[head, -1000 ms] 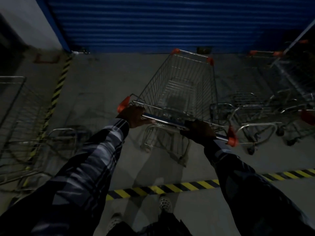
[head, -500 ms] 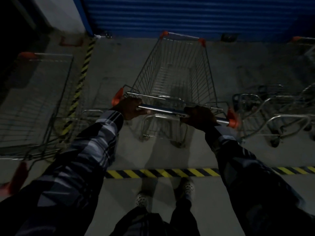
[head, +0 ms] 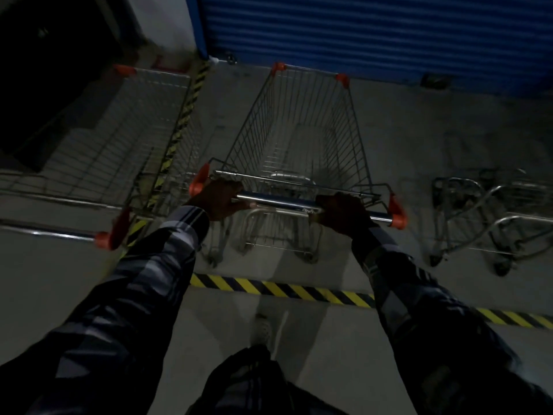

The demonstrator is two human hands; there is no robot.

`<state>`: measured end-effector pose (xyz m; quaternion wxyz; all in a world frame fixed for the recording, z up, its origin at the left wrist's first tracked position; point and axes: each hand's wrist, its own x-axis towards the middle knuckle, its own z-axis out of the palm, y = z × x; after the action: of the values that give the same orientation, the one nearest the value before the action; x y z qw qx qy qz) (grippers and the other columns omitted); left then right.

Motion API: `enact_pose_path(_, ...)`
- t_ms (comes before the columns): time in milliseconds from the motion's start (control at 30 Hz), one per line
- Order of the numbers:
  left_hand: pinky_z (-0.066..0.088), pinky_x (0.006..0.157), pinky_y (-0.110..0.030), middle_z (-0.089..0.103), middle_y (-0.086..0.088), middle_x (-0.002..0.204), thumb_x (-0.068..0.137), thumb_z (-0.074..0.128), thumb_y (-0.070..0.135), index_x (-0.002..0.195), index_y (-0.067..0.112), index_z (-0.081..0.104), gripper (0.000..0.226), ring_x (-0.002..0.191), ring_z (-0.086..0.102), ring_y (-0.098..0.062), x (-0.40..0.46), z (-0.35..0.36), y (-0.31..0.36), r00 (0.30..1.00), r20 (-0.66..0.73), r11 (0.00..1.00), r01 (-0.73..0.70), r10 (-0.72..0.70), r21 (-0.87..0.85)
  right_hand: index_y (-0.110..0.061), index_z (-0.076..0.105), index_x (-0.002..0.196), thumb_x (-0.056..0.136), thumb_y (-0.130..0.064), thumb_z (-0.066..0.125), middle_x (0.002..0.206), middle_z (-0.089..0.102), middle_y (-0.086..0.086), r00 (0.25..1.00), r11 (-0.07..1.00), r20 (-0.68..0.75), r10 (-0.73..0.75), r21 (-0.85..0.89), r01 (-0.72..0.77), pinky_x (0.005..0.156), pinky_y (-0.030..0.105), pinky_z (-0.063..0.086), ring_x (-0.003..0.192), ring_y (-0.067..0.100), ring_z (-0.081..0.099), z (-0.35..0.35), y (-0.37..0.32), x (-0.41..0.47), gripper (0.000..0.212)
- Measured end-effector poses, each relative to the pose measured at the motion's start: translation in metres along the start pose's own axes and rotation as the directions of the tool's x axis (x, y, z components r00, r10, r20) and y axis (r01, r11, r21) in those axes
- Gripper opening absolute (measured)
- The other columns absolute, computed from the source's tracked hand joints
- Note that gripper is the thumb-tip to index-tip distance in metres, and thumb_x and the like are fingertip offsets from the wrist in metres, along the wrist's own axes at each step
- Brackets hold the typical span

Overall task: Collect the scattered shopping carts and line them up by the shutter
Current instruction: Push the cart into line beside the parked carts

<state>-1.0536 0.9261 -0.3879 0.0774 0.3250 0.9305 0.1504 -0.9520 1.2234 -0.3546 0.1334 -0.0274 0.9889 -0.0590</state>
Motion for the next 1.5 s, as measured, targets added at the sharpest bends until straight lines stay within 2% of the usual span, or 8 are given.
enact_pose_path(133, 0.05, 0.083, -0.041, 0.067, -0.01, 0.094, 0.071, 0.017, 0.096, 0.102, 0.01, 0.066, 0.104, 0.09, 0.064, -0.03, -0.046, 0.013, 0.017, 1.0, -0.011, 1.0, 0.01, -0.01, -0.012, -0.023, 0.054, 0.132, 0.092, -0.052, 0.053, 0.12, 0.062, 0.014, 1.0, 1.0, -0.005, -0.013, -0.028, 0.012, 0.089, 0.038, 0.044, 0.11, 0.033, 0.058, 0.019, -0.012, -0.043, 0.049)
enact_pose_path(300, 0.044, 0.081, -0.036, 0.067, -0.014, 0.101, 0.087, 0.049, 0.072, 0.107, 0.008, 0.065, 0.069, 0.097, 0.062, -0.034, -0.111, 0.026, 0.054, 0.999, -0.038, 1.0, -0.005, 0.006, 0.021, -0.024, 0.054, 0.131, 0.091, -0.057, 0.053, 0.117, 0.062, 0.013, 0.999, 0.999, -0.036, 0.011, -0.042, -0.012, 0.086, 0.036, 0.044, 0.107, 0.031, 0.059, 0.042, -0.028, -0.111, 0.052)
enact_pose_path(467, 0.048, 0.086, -0.04, 0.07, -0.013, 0.101, 0.075, 0.013, 0.091, 0.105, 0.009, 0.066, 0.103, 0.097, 0.065, -0.034, -0.174, 0.036, 0.086, 0.995, -0.101, 0.999, -0.017, 0.022, 0.052, -0.022, 0.058, 0.124, 0.087, -0.066, 0.05, 0.11, 0.065, 0.011, 0.999, 0.998, -0.035, 0.022, -0.059, -0.024, 0.079, 0.035, 0.046, 0.099, 0.03, 0.062, 0.061, -0.046, -0.179, 0.058)
enact_pose_path(667, 0.029, 0.109, -0.047, 0.072, -0.001, 0.075, 0.086, 0.011, 0.083, 0.086, 0.019, 0.07, 0.087, 0.072, 0.07, -0.026, -0.228, 0.053, 0.109, 0.976, -0.189, 0.93, -0.03, 0.106, 0.366, -0.02, 0.064, 0.107, 0.082, -0.079, 0.041, 0.089, 0.069, 0.009, 0.984, 0.995, -0.181, 0.002, -0.096, -0.02, 0.064, 0.032, 0.04, 0.084, 0.029, 0.065, 0.088, -0.058, -0.241, 0.068)
enact_pose_path(933, 0.036, 0.105, -0.063, 0.066, -0.001, 0.057, 0.086, 0.028, 0.084, 0.076, 0.018, 0.067, 0.077, 0.058, 0.067, -0.026, -0.293, 0.075, 0.132, 0.925, -0.331, 0.934, -0.065, 0.189, 0.35, -0.023, 0.067, 0.082, 0.076, -0.089, 0.024, 0.068, 0.069, 0.001, 0.948, 0.991, -0.317, -0.026, -0.129, -0.017, 0.057, 0.03, 0.05, 0.064, 0.024, 0.067, 0.113, -0.078, -0.306, 0.079)
enact_pose_path(1133, 0.037, 0.106, -0.058, 0.065, -0.003, 0.057, 0.085, 0.028, 0.084, 0.075, 0.017, 0.069, 0.079, 0.05, 0.064, -0.026, -0.343, 0.084, 0.135, 0.873, -0.44, 0.933, -0.046, 0.211, 0.356, -0.02, 0.065, 0.075, 0.076, -0.078, 0.045, 0.057, 0.063, 0.002, 0.926, 0.988, -0.369, -0.073, -0.156, 0.016, 0.047, 0.03, 0.046, 0.052, 0.026, 0.063, 0.129, -0.106, -0.34, 0.061)
enact_pose_path(1400, 0.04, 0.104, -0.061, 0.064, -0.001, 0.055, 0.082, 0.031, 0.083, 0.078, 0.017, 0.072, 0.078, 0.053, 0.065, -0.024, -0.347, 0.079, 0.125, 0.867, -0.47, 0.931, 0.021, 0.164, 0.364, -0.017, 0.068, 0.088, 0.067, -0.095, 0.03, 0.077, 0.07, 0.009, 0.959, 0.997, -0.278, 0.06, 0.063, -0.044, 0.062, 0.033, 0.052, 0.073, 0.029, 0.068, 0.123, -0.109, -0.319, 0.09)
enact_pose_path(1500, 0.033, 0.109, -0.055, 0.064, 0.001, 0.053, 0.082, 0.027, 0.086, 0.076, 0.02, 0.07, 0.079, 0.052, 0.064, -0.023, -0.322, 0.069, 0.109, 0.89, -0.44, 0.94, 0.044, 0.117, 0.339, -0.02, 0.067, 0.088, 0.074, -0.089, 0.028, 0.07, 0.068, 0.006, 0.945, 0.977, -0.311, -0.098, -0.21, 0.032, 0.058, 0.032, 0.05, 0.067, 0.028, 0.067, 0.109, -0.106, -0.284, 0.08)
